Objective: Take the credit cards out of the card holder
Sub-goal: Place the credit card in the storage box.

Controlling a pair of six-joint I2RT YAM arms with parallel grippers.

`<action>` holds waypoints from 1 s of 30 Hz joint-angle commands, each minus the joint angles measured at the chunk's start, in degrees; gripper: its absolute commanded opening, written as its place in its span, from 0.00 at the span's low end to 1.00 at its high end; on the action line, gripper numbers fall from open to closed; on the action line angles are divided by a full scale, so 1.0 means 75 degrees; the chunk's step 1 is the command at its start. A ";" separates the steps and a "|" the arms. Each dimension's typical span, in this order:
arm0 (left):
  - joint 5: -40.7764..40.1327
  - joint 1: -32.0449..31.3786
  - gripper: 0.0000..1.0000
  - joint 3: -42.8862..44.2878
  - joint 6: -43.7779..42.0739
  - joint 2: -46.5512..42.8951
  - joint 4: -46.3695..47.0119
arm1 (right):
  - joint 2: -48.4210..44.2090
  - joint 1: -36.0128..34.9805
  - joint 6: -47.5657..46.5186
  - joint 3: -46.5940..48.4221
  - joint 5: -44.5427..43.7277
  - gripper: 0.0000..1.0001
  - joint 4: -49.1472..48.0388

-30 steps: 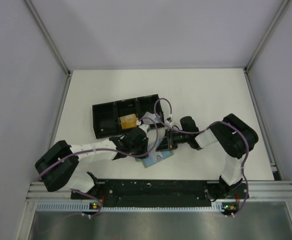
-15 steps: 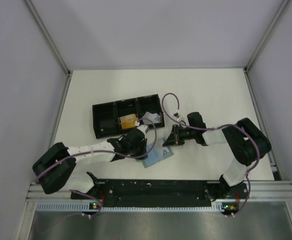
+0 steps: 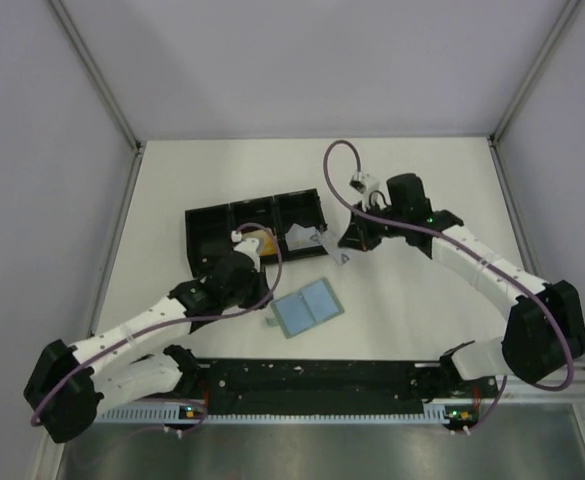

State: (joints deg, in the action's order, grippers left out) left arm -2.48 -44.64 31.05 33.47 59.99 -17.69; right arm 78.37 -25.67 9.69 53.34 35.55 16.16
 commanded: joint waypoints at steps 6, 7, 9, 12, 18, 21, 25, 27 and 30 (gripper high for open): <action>-0.1354 0.1136 0.79 0.0605 -0.0841 -0.3378 -0.1378 | 0.1372 -0.0514 -0.3727 0.3571 -0.0815 0.00 0.2624; -0.1508 0.1159 0.85 0.0757 -0.1051 -0.3601 -0.1484 | 0.1688 -0.0584 -0.4124 0.3993 -0.0733 0.00 0.2870; -0.1812 0.1148 0.93 0.1108 -0.1380 -0.3942 -0.1822 | 0.2263 -0.0702 -0.4781 0.4732 -0.0720 0.00 0.3386; -0.2421 0.1159 0.99 0.1485 -0.1965 -0.4305 -0.2164 | 0.3212 -0.0877 -0.5614 0.5728 -0.0709 0.00 0.3937; -0.3314 0.1159 0.99 0.0807 -0.2646 -0.5278 -0.1299 | 0.4678 -0.1124 -0.6717 0.7241 -0.0592 0.00 0.4641; -0.3220 0.1335 0.99 0.0700 -0.2752 -0.5490 -0.1274 | 0.5264 -0.1206 -0.7010 0.7606 -0.0474 0.00 0.4771; -0.3220 0.1499 0.99 0.0641 -0.2858 -0.5467 -0.1285 | 0.5839 -0.1311 -0.7257 0.7864 -0.0579 0.00 0.4993; -0.3162 0.1593 0.99 0.0630 -0.2881 -0.5409 -0.1274 | 0.6061 -0.1335 -0.7351 0.7946 -0.0545 0.00 0.5180; -0.3033 0.1745 0.99 0.0618 -0.2870 -0.5362 -0.1262 | 0.6261 -0.1335 -0.7526 0.7993 -0.0381 0.00 0.5333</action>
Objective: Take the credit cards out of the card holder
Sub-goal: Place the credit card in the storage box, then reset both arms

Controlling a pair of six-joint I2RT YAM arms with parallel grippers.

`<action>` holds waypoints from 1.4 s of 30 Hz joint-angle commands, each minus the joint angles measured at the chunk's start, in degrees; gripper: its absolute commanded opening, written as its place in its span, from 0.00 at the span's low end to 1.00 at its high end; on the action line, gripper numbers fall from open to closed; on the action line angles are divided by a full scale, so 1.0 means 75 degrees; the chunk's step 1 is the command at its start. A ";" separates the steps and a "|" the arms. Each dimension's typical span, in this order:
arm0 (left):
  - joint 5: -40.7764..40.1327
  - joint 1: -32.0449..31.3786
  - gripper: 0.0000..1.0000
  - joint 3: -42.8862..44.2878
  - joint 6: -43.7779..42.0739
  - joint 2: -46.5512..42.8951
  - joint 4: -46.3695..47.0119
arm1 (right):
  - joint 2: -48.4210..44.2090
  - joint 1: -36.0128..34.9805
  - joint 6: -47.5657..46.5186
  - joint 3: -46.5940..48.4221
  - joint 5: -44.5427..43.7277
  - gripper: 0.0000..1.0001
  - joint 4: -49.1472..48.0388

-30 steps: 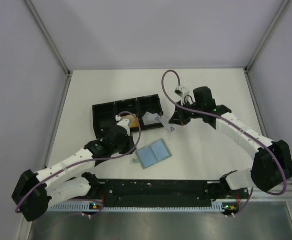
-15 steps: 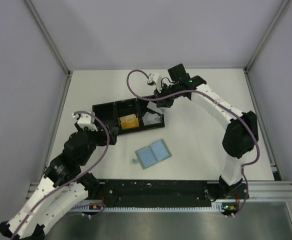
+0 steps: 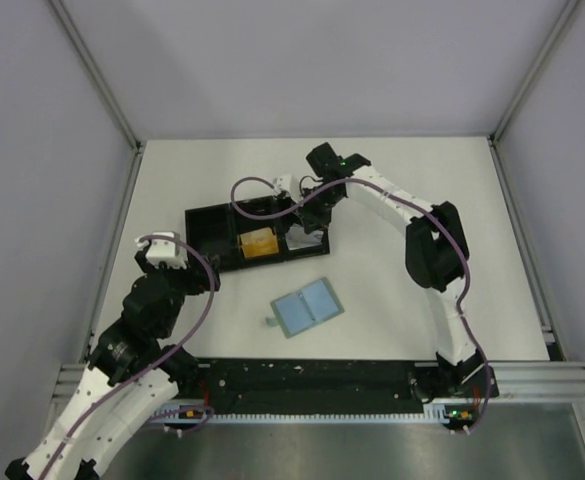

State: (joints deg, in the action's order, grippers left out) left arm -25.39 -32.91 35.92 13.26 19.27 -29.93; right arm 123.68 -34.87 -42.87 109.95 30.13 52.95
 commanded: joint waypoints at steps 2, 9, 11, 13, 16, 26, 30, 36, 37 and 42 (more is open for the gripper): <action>0.0185 0.0274 0.99 -0.0032 -0.0185 0.0091 0.0417 | 0.0325 -0.0131 -0.0716 0.0445 0.0354 0.00 0.0464; 0.0361 0.0590 0.99 -0.0032 -0.0104 0.0185 0.0405 | 0.0373 -0.0132 -0.0215 0.0948 -0.0932 0.47 -0.0097; 0.0268 0.0695 0.99 -0.0020 -0.0022 0.0115 0.0382 | 0.0187 -0.0120 0.0392 0.1066 -0.1599 0.51 -0.0553; 0.0128 0.0754 0.99 -0.0032 0.0037 0.0010 0.0358 | -0.0269 -0.0038 0.1014 0.1102 -0.2093 0.56 -0.1069; -0.0223 0.0836 0.99 -0.0020 0.0154 -0.0236 0.0300 | -0.1206 0.0137 0.2115 0.0530 -0.2749 0.71 -0.2017; -0.1606 0.0895 0.99 -0.0125 0.0530 -0.1677 0.0229 | -0.6804 0.1929 0.6310 -0.5514 -0.5714 0.98 -0.5243; -0.1982 0.0907 0.99 -0.0254 0.0600 -0.2391 0.0346 | -0.9592 0.2434 0.7273 -0.7355 -0.6628 0.98 -0.5290; -0.2228 0.0907 0.99 0.0037 0.0681 -0.3224 0.0324 | -1.3322 0.2435 0.7884 -0.8858 -0.8187 0.98 -0.4952; -0.2275 0.0907 0.99 0.0155 0.0635 -0.3330 0.0277 | -1.3628 0.2423 0.7931 -0.8894 -0.8421 0.99 -0.4753; -0.2627 0.0907 0.99 0.0495 0.0424 -0.3717 -0.0005 | -1.4006 0.2435 0.7780 -0.8486 -0.8344 0.99 -0.3780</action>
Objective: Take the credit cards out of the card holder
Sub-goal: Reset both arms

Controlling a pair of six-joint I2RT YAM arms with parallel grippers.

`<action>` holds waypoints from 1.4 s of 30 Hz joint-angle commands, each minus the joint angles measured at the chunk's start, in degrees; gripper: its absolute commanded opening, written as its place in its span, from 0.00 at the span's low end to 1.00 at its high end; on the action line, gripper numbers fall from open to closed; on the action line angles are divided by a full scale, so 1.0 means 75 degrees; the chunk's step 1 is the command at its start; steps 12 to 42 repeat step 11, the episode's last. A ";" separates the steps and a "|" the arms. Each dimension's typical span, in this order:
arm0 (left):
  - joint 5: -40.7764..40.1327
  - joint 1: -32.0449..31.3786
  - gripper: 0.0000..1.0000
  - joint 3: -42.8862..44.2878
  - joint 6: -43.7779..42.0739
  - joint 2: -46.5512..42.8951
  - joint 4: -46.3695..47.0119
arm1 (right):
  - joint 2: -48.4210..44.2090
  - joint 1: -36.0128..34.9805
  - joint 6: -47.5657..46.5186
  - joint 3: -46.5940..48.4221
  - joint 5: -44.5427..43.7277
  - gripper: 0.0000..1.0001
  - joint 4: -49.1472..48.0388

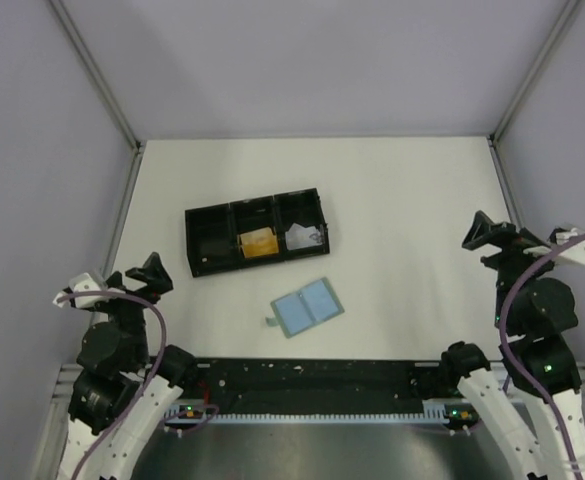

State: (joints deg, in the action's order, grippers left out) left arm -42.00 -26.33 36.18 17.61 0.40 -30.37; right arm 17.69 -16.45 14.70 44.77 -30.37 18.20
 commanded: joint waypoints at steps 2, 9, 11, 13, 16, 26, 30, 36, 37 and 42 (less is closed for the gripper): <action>-0.0470 0.0030 0.99 0.0531 -0.0180 -0.1284 -0.0028 | 0.0114 -0.0022 -0.0003 0.0264 -0.0018 0.99 0.0960; -0.0494 0.0030 0.99 0.0718 -0.0074 -0.1284 -0.0380 | 0.0090 -0.0033 -0.0003 0.0381 -0.0029 0.98 0.1054; -0.0517 0.0041 0.99 0.0742 -0.0027 -0.1284 -0.0415 | 0.0090 -0.0033 -0.0015 0.0452 0.0030 0.98 0.1043; -0.0517 0.0041 0.99 0.0742 -0.0027 -0.1284 -0.0415 | 0.0090 -0.0033 -0.0015 0.0452 0.0030 0.98 0.1043; -0.0517 0.0041 0.99 0.0742 -0.0027 -0.1284 -0.0415 | 0.0090 -0.0033 -0.0015 0.0452 0.0030 0.98 0.1043; -0.0517 0.0041 0.99 0.0742 -0.0027 -0.1284 -0.0415 | 0.0090 -0.0033 -0.0015 0.0452 0.0030 0.98 0.1043; -0.0517 0.0041 0.99 0.0742 -0.0027 -0.1284 -0.0415 | 0.0090 -0.0033 -0.0015 0.0452 0.0030 0.98 0.1043; -0.0517 0.0041 0.99 0.0742 -0.0027 -0.1284 -0.0415 | 0.0090 -0.0033 -0.0015 0.0452 0.0030 0.98 0.1043; -0.0517 0.0041 0.99 0.0742 -0.0027 -0.1284 -0.0415 | 0.0090 -0.0033 -0.0015 0.0452 0.0030 0.98 0.1043; -0.0517 0.0041 0.99 0.0742 -0.0027 -0.1284 -0.0415 | 0.0090 -0.0033 -0.0015 0.0452 0.0030 0.98 0.1043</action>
